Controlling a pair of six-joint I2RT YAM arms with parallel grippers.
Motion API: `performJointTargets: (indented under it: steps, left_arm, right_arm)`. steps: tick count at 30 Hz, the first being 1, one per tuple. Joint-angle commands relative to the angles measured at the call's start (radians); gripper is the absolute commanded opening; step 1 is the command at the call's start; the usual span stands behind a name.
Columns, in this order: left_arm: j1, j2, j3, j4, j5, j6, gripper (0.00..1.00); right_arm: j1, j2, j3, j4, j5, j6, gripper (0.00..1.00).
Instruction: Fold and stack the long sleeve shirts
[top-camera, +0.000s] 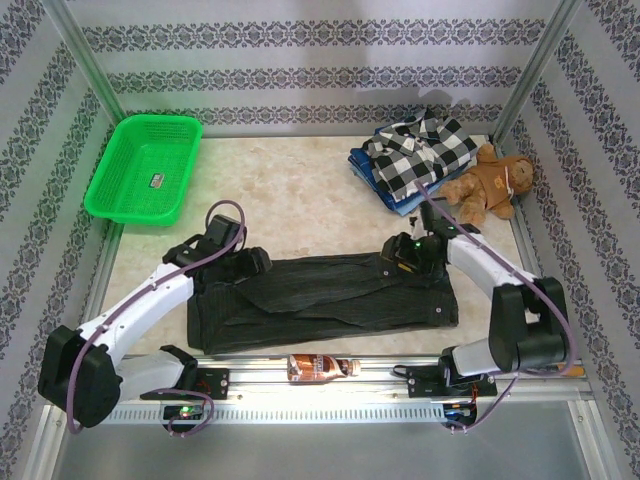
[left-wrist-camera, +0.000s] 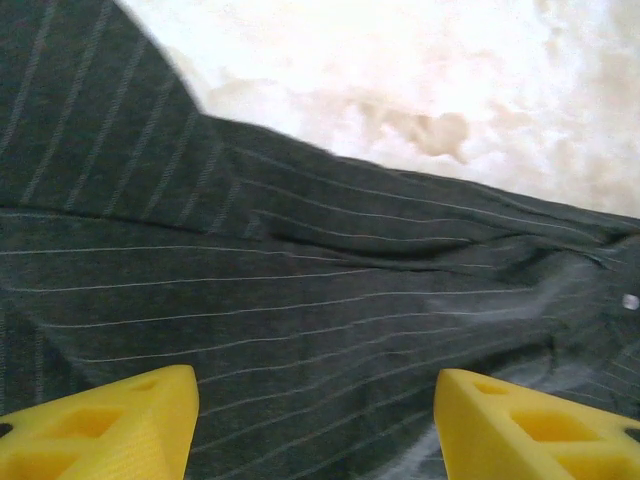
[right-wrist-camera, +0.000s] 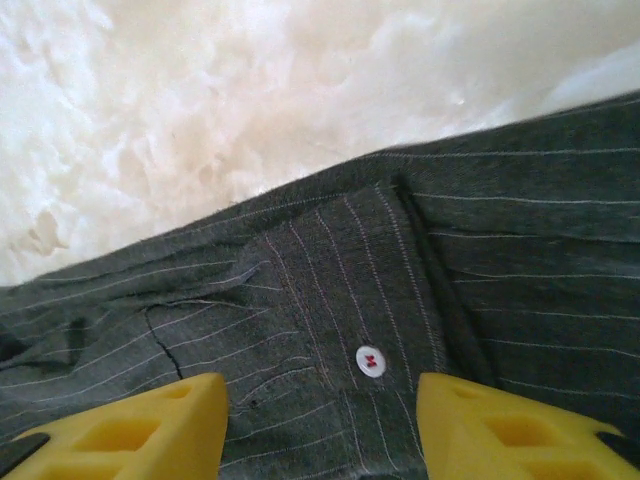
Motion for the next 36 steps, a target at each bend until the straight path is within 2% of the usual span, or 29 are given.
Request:
performJointTargets:
  steps: [1, 6, 13, 16, 20, 28, 36]
  left_arm:
    - [0.029, 0.013, -0.049, -0.040, -0.056, -0.021, 0.64]
    - [0.048, -0.003, -0.101, -0.024, -0.114, -0.068, 0.67]
    - [0.114, -0.095, -0.113, -0.081, -0.181, -0.094, 0.79]
    - [0.159, -0.126, -0.113, -0.102, -0.188, -0.090, 0.82]
    - [0.229, -0.155, -0.141, -0.089, -0.154, -0.091, 0.86]
    - [0.299, -0.145, -0.153, -0.063, -0.134, -0.086, 0.92]
    - [0.358, -0.187, -0.212, -0.029, -0.140, -0.147, 0.94]
  right_arm:
    - [0.015, 0.048, 0.028, -0.022, 0.083, -0.051, 0.50]
    - [0.041, 0.065, 0.031, -0.052, 0.170, -0.082, 0.49]
    - [0.086, 0.104, 0.003, -0.023, 0.152, -0.080, 0.41]
    - [0.089, 0.113, -0.007, -0.015, 0.162, -0.069, 0.34]
    - [0.092, 0.103, 0.000, -0.016, 0.149, -0.072, 0.19]
    - [0.102, -0.066, 0.044, -0.056, 0.057, -0.111, 0.00]
    - [0.114, -0.300, 0.119, -0.115, -0.048, -0.157, 0.00]
